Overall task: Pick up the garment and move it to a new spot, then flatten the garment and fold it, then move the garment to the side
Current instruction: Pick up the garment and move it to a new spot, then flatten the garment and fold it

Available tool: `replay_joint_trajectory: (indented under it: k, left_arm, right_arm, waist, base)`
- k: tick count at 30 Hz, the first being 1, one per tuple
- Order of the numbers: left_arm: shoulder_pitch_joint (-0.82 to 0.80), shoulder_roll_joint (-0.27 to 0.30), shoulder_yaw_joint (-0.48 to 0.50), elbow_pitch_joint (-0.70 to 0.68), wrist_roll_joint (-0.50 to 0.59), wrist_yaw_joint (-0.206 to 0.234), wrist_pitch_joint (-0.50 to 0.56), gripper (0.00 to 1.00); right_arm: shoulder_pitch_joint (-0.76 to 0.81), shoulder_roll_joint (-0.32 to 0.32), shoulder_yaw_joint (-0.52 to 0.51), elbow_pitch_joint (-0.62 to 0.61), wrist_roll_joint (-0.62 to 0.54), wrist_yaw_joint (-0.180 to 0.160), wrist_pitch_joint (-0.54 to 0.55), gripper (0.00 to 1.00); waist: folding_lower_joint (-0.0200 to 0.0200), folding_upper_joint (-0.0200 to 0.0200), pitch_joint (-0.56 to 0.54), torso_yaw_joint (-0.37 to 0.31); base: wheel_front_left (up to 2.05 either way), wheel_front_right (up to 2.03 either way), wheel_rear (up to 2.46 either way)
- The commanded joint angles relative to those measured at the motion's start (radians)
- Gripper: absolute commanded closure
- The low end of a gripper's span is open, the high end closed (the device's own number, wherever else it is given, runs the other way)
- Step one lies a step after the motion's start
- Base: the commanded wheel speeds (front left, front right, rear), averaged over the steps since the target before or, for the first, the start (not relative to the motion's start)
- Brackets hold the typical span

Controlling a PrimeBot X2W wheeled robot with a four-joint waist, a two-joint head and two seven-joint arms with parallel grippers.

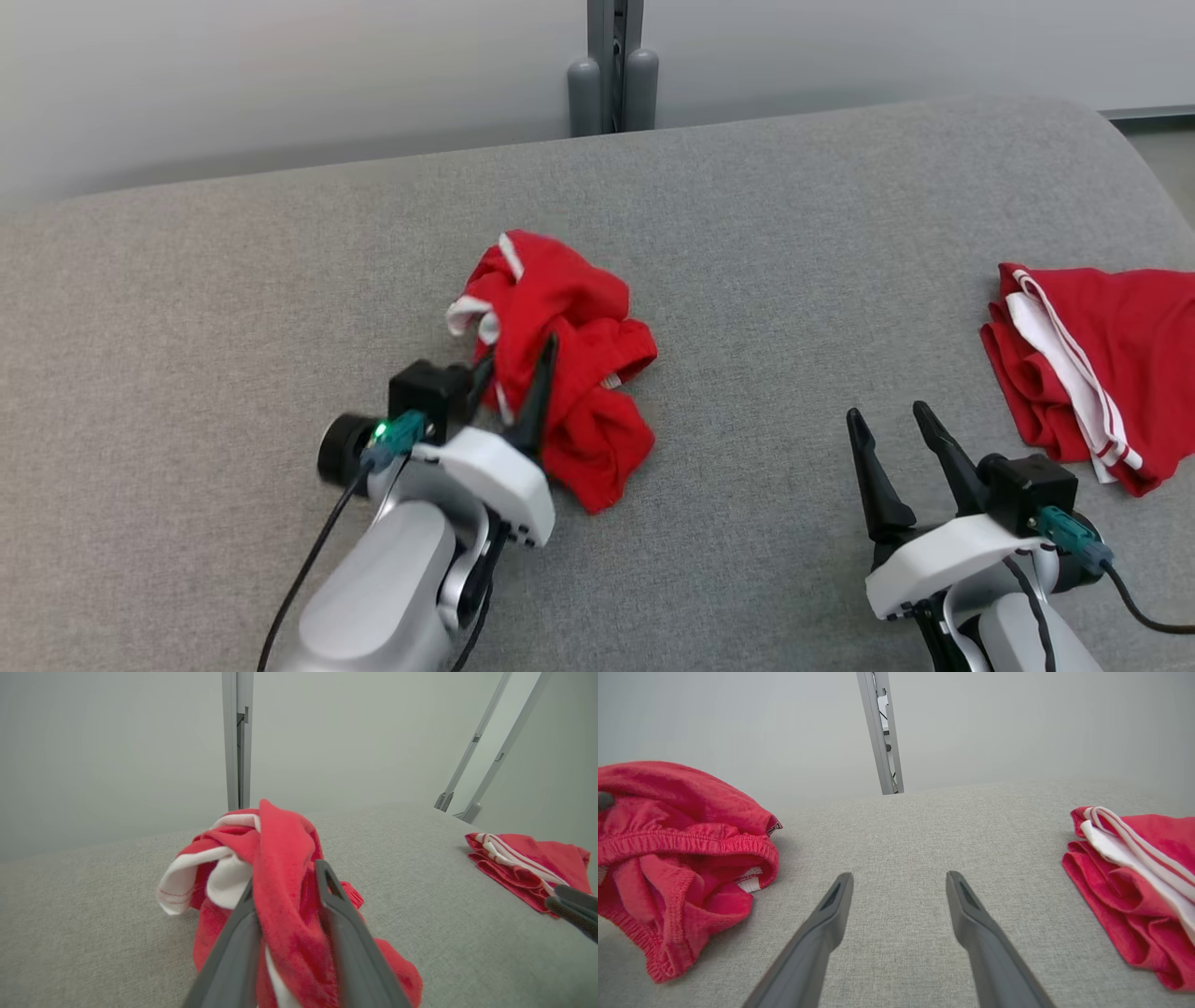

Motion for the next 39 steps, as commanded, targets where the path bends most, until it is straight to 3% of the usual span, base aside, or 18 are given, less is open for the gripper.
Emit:
replay_joint_trajectory:
  k: [1,11,19,28,39]
  left_arm:
    - [0.026,0.007,0.024,-0.006,0.019,0.019,-0.001,0.00]
    - [0.261,0.047,0.275,-0.122,0.141,0.066,0.000,0.00]
    - [0.424,0.052,0.456,-0.193,0.227,0.046,0.000,0.00]
    - [0.531,0.025,0.559,-0.231,0.291,0.017,0.000,0.00]
    - [0.565,0.008,0.613,-0.238,0.348,-0.023,0.000,0.00]
  right_arm:
    - [0.017,-0.005,-0.004,-0.004,0.001,0.000,0.000,0.00]
    - [0.073,-0.005,-0.049,-0.008,-0.013,0.000,0.000,0.00]
    - [0.116,-0.005,-0.061,-0.018,-0.021,0.000,0.000,0.00]
    - [0.155,-0.005,-0.061,-0.017,-0.019,0.000,0.000,0.00]
    - [0.174,-0.005,-0.054,-0.017,-0.018,0.000,0.000,0.00]
  waist:
    - [0.0000,-0.0001,-0.010,0.001]
    - [0.0000,-0.0001,-0.078,0.027]
    - [0.0000,-0.0001,-0.137,0.046]
    - [0.0000,-0.0001,-0.169,0.060]
    - [0.0000,-0.0001,-0.178,0.075]
  base:
    - [0.00,0.00,0.00]
    - [0.00,0.00,0.00]
    - [0.00,0.00,0.00]
    - [0.00,0.00,0.00]
    - [0.00,0.00,0.00]
